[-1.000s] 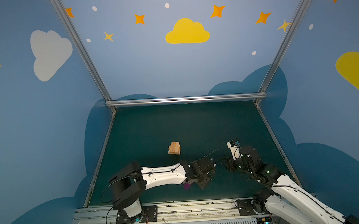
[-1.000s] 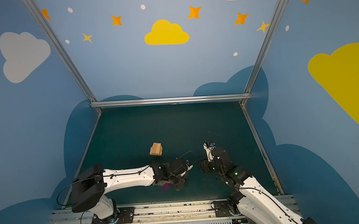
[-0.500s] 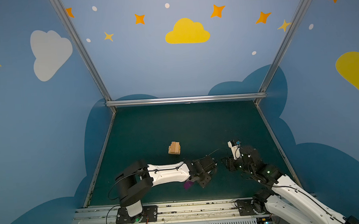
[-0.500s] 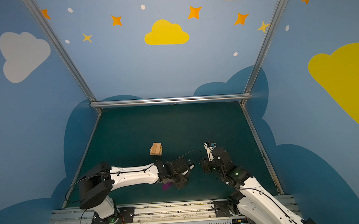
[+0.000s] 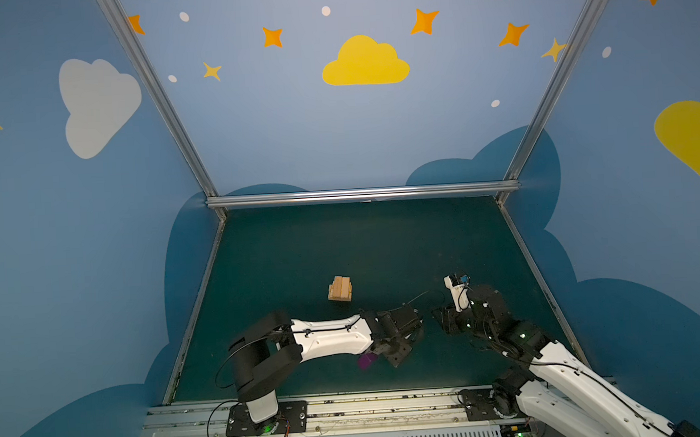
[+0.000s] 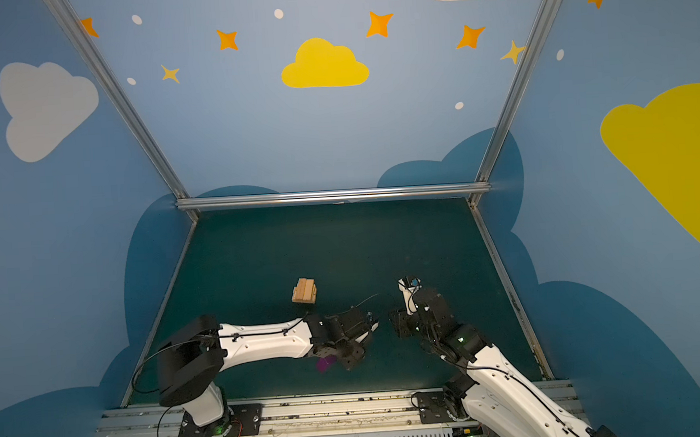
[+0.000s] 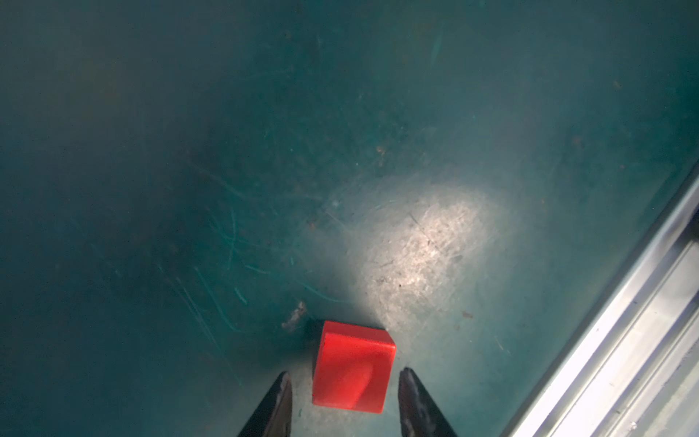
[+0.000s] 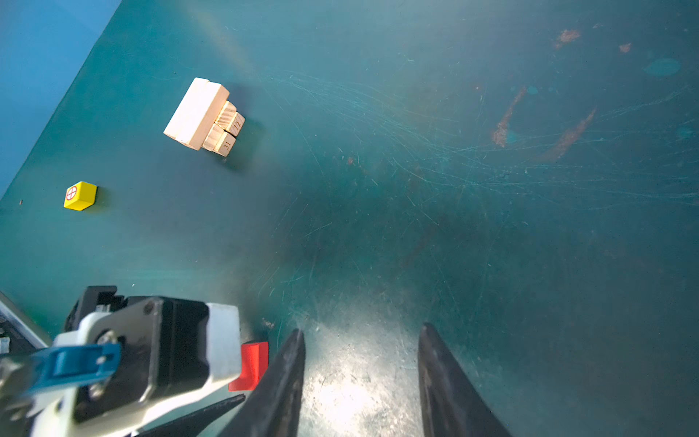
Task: Build the wood block tower
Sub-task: 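Lower the left gripper and close it on the red cube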
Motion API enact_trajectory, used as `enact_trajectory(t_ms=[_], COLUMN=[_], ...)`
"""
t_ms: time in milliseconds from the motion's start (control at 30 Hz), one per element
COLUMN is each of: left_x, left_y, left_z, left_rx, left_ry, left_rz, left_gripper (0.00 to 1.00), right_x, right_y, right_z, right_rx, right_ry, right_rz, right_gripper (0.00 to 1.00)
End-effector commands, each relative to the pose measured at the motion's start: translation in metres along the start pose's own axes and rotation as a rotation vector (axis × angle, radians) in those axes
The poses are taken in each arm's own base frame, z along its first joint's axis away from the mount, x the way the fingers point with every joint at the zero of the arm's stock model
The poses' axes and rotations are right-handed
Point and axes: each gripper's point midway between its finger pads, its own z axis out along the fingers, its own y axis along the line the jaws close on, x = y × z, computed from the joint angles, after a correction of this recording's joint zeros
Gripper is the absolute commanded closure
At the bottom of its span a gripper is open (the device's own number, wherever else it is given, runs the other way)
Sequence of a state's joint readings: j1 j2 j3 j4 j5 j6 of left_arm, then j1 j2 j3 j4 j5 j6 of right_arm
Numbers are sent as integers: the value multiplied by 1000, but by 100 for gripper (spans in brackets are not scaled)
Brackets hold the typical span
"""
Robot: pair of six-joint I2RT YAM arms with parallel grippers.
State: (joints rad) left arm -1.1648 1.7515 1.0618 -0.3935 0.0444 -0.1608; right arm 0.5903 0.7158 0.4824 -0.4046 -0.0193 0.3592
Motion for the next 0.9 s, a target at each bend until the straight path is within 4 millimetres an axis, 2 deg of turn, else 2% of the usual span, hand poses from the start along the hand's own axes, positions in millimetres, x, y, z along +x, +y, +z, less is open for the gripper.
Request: enact_trajectory(t_ms=[0,667,867], left_x=[-2,1,-2], left_y=[1,-4,-1], left_z=[1,8,7], left_rx=[0,29,12], left_ry=[9,32,13], left_rz=[-7,-6,-2], left_gripper=[55,57,62], right_x=[-2,7,12], right_y=[-1,-6,-8], right_z=[1,4,7], right_rx=[2,12,16], right_ry=[-11,-1,14], right_rz=[2,21,30], right_gripper=[55,54,54])
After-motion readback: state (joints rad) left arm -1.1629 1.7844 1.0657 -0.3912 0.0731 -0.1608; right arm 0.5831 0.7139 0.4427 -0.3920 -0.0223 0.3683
